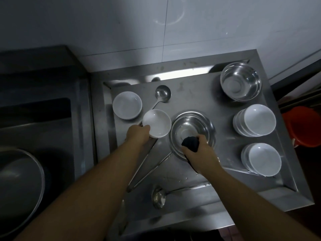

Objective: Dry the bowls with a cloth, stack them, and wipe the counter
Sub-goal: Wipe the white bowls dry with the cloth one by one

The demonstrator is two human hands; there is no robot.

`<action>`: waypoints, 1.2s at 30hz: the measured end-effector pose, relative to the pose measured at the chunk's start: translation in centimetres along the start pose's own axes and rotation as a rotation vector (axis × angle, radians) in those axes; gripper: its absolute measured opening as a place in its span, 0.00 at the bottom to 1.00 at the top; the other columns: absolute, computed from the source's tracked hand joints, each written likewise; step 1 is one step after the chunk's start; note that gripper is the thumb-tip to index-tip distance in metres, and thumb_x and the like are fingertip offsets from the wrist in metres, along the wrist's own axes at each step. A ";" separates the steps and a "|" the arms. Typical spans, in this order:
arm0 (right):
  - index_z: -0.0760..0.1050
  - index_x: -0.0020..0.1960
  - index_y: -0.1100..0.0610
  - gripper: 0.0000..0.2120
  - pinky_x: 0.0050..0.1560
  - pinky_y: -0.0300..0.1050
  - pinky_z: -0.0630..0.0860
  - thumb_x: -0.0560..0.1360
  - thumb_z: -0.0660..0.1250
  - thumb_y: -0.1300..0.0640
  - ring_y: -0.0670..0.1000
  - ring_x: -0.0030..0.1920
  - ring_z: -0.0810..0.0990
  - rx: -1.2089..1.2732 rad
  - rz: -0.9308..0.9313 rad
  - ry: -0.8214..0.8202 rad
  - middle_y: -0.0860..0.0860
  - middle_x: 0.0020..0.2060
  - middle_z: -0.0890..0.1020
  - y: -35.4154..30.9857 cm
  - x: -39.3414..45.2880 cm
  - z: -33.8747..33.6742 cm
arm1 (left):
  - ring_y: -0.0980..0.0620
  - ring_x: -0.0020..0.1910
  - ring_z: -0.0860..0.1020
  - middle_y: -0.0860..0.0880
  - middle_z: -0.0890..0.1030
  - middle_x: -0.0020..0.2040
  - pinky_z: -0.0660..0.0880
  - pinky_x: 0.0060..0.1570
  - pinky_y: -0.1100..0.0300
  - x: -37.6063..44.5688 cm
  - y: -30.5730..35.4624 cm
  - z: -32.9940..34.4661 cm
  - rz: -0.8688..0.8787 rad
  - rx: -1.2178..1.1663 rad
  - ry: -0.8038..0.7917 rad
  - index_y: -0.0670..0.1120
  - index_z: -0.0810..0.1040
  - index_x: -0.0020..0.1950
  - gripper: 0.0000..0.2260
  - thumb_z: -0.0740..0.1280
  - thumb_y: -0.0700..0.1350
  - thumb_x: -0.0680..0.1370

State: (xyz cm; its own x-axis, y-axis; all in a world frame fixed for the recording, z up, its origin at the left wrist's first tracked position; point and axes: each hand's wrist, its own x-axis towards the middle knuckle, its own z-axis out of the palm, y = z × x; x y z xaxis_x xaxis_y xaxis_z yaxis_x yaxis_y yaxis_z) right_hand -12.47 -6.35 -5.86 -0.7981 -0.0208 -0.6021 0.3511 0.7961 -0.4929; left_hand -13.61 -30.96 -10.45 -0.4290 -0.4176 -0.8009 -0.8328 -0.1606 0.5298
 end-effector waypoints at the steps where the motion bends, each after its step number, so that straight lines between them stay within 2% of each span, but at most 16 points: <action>1: 0.67 0.65 0.45 0.27 0.52 0.57 0.83 0.74 0.72 0.36 0.54 0.50 0.81 0.083 0.021 -0.003 0.49 0.52 0.80 -0.1 -0.4 -0.3 | 0.36 0.52 0.85 0.40 0.85 0.51 0.84 0.56 0.40 -0.1 -0.1 -0.1 0.003 -0.037 -0.004 0.39 0.83 0.61 0.29 0.69 0.50 0.63; 5: 0.74 0.64 0.42 0.31 0.60 0.60 0.82 0.65 0.72 0.30 0.54 0.56 0.82 0.486 0.124 -0.031 0.49 0.58 0.82 -1.6 -1.9 -2.1 | 0.37 0.54 0.85 0.39 0.85 0.55 0.84 0.57 0.40 -2.8 0.0 -0.9 0.031 -0.101 -0.012 0.39 0.81 0.65 0.33 0.71 0.51 0.62; 7: 0.78 0.61 0.45 0.27 0.61 0.60 0.82 0.66 0.74 0.34 0.56 0.56 0.84 0.728 0.177 -0.090 0.52 0.58 0.84 -2.9 -2.5 -3.0 | 0.39 0.53 0.85 0.40 0.85 0.55 0.85 0.55 0.43 -5.5 0.1 -1.4 0.025 -0.152 -0.011 0.40 0.80 0.65 0.31 0.71 0.51 0.63; 10: 0.80 0.66 0.52 0.30 0.65 0.63 0.80 0.68 0.73 0.39 0.60 0.58 0.86 0.927 0.187 -0.201 0.57 0.59 0.86 -4.8 -3.5 -4.4 | 0.41 0.51 0.85 0.41 0.84 0.54 0.86 0.48 0.49 -10.0 -0.1 -1.8 0.047 -0.246 -0.026 0.42 0.79 0.62 0.23 0.73 0.46 0.68; 12: 0.81 0.65 0.53 0.28 0.61 0.61 0.82 0.70 0.70 0.40 0.61 0.55 0.87 0.923 0.084 -0.249 0.59 0.56 0.87 -6.0 -4.6 -5.5 | 0.41 0.52 0.84 0.41 0.84 0.53 0.85 0.51 0.47 -13.2 -0.4 -2.0 0.075 -0.281 -0.035 0.44 0.79 0.58 0.17 0.74 0.43 0.70; 14: 0.82 0.61 0.49 0.16 0.46 0.50 0.84 0.75 0.69 0.45 0.54 0.46 0.89 0.872 -0.054 -0.273 0.55 0.50 0.89 -7.0 -6.2 -6.9 | 0.38 0.56 0.84 0.38 0.85 0.55 0.83 0.59 0.41 -16.3 -0.7 -1.9 0.095 -0.312 -0.066 0.43 0.81 0.57 0.17 0.75 0.43 0.70; 15: 0.82 0.59 0.45 0.10 0.40 0.44 0.83 0.79 0.68 0.48 0.48 0.43 0.88 0.808 -0.140 -0.266 0.53 0.49 0.88 -7.4 -7.1 -7.7 | 0.38 0.56 0.84 0.37 0.85 0.56 0.83 0.60 0.40 -18.0 -0.7 -1.7 0.108 -0.346 -0.089 0.42 0.82 0.58 0.15 0.74 0.41 0.72; 17: 0.78 0.61 0.40 0.10 0.33 0.33 0.78 0.82 0.66 0.52 0.40 0.40 0.85 0.599 -0.348 -0.229 0.49 0.48 0.86 -7.9 -9.1 -9.2 | 0.40 0.54 0.85 0.38 0.87 0.54 0.85 0.51 0.46 -21.2 -0.6 -1.2 0.137 -0.447 -0.115 0.41 0.84 0.58 0.10 0.72 0.38 0.77; 19: 0.72 0.67 0.38 0.16 0.36 0.33 0.78 0.82 0.69 0.51 0.42 0.42 0.84 0.403 -0.556 -0.191 0.43 0.51 0.83 -8.3 -11.1 -10.7 | 0.44 0.49 0.87 0.39 0.88 0.51 0.84 0.43 0.53 -24.2 -0.3 -0.5 0.183 -0.537 -0.156 0.41 0.86 0.57 0.08 0.70 0.36 0.79; 21: 0.69 0.70 0.38 0.21 0.48 0.39 0.80 0.80 0.71 0.49 0.44 0.50 0.82 0.271 -0.728 -0.139 0.42 0.55 0.81 -8.3 -12.8 -12.2 | 0.46 0.46 0.88 0.39 0.88 0.50 0.83 0.42 0.56 -27.3 0.1 0.1 0.248 -0.601 -0.203 0.41 0.86 0.55 0.08 0.69 0.36 0.78; 23: 0.68 0.69 0.36 0.22 0.54 0.42 0.80 0.80 0.72 0.49 0.44 0.55 0.81 0.263 -0.833 -0.104 0.40 0.57 0.81 -8.2 -14.2 -13.6 | 0.44 0.48 0.87 0.39 0.87 0.54 0.83 0.45 0.56 -29.8 0.7 0.5 0.311 -0.667 -0.233 0.40 0.84 0.60 0.10 0.70 0.36 0.79; 26: 0.69 0.64 0.28 0.21 0.52 0.36 0.79 0.79 0.72 0.48 0.40 0.55 0.81 0.323 -0.892 -0.099 0.35 0.55 0.81 -8.4 -15.9 -15.3 | 0.40 0.54 0.87 0.36 0.84 0.63 0.83 0.47 0.54 -32.5 1.0 0.6 0.397 -0.734 -0.280 0.40 0.76 0.70 0.18 0.71 0.41 0.81; 29: 0.70 0.58 0.24 0.19 0.51 0.39 0.80 0.79 0.71 0.48 0.39 0.52 0.81 0.428 -0.848 -0.133 0.33 0.51 0.81 -8.8 -17.5 -16.5 | 0.38 0.61 0.84 0.36 0.82 0.66 0.83 0.55 0.51 -34.4 1.1 0.3 0.462 -0.700 -0.343 0.41 0.75 0.73 0.23 0.72 0.49 0.81; 31: 0.75 0.56 0.26 0.16 0.53 0.46 0.83 0.80 0.70 0.50 0.43 0.54 0.83 0.569 -0.783 -0.213 0.36 0.51 0.83 -8.9 -18.5 -17.0 | 0.35 0.64 0.83 0.37 0.81 0.68 0.81 0.60 0.45 -35.1 0.9 0.0 0.484 -0.663 -0.343 0.42 0.75 0.73 0.29 0.76 0.51 0.76; 33: 0.78 0.59 0.32 0.14 0.56 0.53 0.85 0.77 0.69 0.48 0.51 0.56 0.84 0.668 -0.733 -0.310 0.43 0.54 0.85 -9.0 -19.6 -17.3 | 0.35 0.66 0.81 0.39 0.80 0.70 0.80 0.63 0.43 -35.5 0.8 -0.5 0.527 -0.618 -0.362 0.47 0.73 0.76 0.34 0.80 0.55 0.73; 36: 0.79 0.62 0.36 0.18 0.51 0.51 0.85 0.73 0.70 0.48 0.55 0.56 0.86 0.746 -0.748 -0.389 0.49 0.57 0.85 -9.0 -21.2 -17.1 | 0.36 0.68 0.80 0.42 0.79 0.73 0.79 0.63 0.42 -36.3 0.8 -1.5 0.563 -0.564 -0.431 0.56 0.71 0.78 0.38 0.80 0.62 0.71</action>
State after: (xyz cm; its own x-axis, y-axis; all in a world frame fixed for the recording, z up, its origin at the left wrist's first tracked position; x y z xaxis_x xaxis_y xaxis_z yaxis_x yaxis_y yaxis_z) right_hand -7.08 -2.73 22.07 -0.7699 -0.6321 -0.0881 0.1572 -0.0540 -0.9861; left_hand 1.84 -17.28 19.42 -0.9093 -0.2138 -0.3570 -0.2140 -0.4956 0.8418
